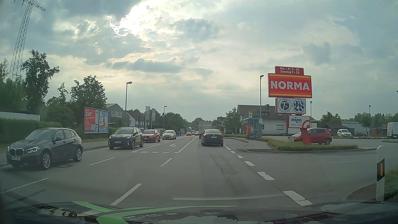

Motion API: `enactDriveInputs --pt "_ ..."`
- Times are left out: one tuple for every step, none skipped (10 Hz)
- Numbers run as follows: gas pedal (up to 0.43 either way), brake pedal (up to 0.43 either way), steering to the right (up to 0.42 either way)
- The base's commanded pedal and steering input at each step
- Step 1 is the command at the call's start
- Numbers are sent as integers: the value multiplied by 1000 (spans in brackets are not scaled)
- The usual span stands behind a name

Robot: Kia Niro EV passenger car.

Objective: Follow the waypoints while adhering to traffic rules and regulations

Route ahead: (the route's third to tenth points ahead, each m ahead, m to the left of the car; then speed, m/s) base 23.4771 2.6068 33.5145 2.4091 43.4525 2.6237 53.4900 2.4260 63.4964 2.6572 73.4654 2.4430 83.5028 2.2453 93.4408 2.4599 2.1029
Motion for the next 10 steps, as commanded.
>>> enactDriveInputs --pt "409 0 2" --pt "409 0 1" --pt "409 0 -1" --pt "398 0 -7" --pt "398 0 -8" --pt "398 0 -8" --pt "378 0 -8" --pt "370 0 -8" --pt "370 0 -8" --pt "370 0 -8"
